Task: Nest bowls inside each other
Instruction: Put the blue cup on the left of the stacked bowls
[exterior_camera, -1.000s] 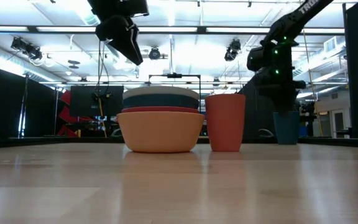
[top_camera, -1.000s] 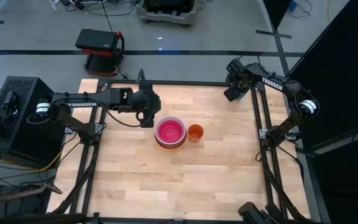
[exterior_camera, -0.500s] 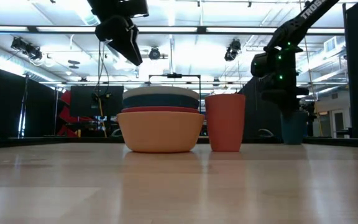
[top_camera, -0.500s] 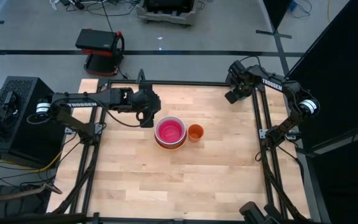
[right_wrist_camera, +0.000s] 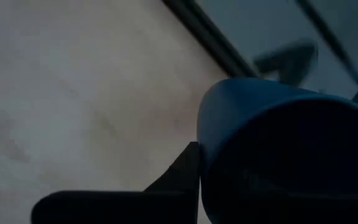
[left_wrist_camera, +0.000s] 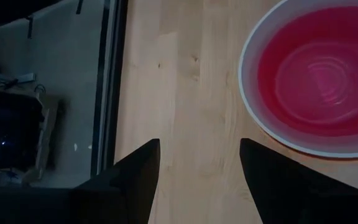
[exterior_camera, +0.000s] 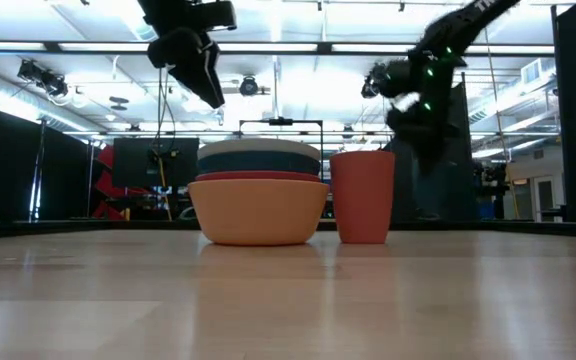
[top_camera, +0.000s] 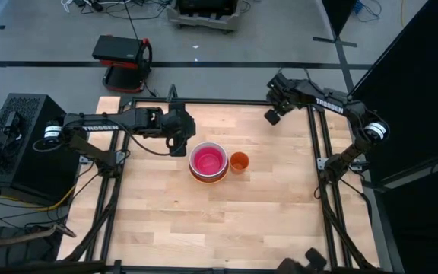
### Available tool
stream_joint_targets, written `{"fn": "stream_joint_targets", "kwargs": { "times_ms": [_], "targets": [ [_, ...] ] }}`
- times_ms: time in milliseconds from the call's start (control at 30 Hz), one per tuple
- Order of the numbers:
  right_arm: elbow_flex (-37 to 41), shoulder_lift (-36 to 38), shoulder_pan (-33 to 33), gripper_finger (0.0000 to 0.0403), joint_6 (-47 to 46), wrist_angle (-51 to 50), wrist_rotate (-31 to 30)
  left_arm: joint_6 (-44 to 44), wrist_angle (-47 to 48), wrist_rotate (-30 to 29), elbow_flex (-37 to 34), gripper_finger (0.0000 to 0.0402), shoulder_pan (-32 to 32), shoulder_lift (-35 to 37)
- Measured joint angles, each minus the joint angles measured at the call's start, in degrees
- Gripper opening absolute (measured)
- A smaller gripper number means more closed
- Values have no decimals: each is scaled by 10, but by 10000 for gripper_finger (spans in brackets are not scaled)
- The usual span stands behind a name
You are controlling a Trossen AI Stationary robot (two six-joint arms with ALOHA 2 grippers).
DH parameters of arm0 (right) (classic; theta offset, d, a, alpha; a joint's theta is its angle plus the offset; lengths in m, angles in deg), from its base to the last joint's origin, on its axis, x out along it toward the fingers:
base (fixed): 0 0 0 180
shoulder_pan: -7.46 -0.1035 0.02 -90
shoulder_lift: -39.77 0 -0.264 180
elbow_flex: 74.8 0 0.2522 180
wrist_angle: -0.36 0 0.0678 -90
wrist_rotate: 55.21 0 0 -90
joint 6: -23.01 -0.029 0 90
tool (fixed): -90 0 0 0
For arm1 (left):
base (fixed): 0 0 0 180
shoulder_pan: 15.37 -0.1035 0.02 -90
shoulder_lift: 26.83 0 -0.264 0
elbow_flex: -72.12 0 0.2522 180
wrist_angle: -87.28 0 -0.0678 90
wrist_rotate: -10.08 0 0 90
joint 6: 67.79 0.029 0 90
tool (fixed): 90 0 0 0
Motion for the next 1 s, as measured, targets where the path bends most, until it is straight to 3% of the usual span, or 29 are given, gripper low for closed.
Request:
{"fn": "stream_joint_targets", "kwargs": {
  "times_ms": [67,700,1000],
  "targets": [
    [-24,0,-28,0,1,2,9,0,11,2,0,209,-2,8],
    [-160,0,-279,0,46,116,359,0,58,200,-3,209,-36,232],
    [-160,0,-359,0,34,249,499,-19,-37,294,-115,209,-36,301]
  ]
}}
